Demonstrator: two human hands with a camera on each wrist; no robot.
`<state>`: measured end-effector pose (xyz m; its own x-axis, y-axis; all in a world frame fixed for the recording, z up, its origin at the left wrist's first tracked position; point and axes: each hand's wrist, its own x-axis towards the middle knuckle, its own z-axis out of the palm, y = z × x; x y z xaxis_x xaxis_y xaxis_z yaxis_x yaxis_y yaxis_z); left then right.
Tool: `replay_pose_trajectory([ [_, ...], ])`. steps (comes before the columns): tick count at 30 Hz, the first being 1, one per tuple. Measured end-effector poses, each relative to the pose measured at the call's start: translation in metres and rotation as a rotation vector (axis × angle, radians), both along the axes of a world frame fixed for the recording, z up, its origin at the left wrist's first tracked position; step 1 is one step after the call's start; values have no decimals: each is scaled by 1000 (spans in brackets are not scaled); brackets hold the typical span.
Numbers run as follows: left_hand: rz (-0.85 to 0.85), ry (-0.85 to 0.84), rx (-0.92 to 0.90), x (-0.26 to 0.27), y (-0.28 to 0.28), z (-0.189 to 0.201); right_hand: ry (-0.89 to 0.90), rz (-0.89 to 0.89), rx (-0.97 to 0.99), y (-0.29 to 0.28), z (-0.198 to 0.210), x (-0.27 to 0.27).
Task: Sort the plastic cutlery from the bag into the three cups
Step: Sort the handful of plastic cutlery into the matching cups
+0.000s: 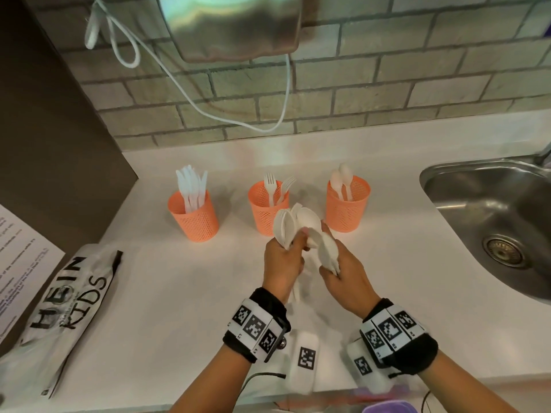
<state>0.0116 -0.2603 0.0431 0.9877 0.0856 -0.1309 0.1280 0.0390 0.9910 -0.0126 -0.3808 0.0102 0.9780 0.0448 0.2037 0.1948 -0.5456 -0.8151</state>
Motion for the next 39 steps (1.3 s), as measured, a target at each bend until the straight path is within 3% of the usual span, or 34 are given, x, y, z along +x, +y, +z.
replay_pose_trajectory([
  [3, 115, -20, -47, 8, -2, 2, 75, -40, 96, 1, 6, 1],
  [9, 51, 59, -104, 3, -18, -7, 86, -7, 209, 12, 12, 4],
  [15, 139, 95, -205, 14, -14, -2, 191, 3, 330, 9, 6, 12],
  [21, 217, -1, -202, 42, -3, 14, 214, -55, 453, 1, 13, 17],
  [26, 253, -118, -376, 84, 14, 55, 228, -144, 422, -15, 10, 24],
  [32, 221, -376, -194, 145, 30, 82, 254, -170, 557, -24, 21, 30],
  [39, 130, -320, -7, 169, 28, 38, 276, -223, 588, -32, 26, 27],
])
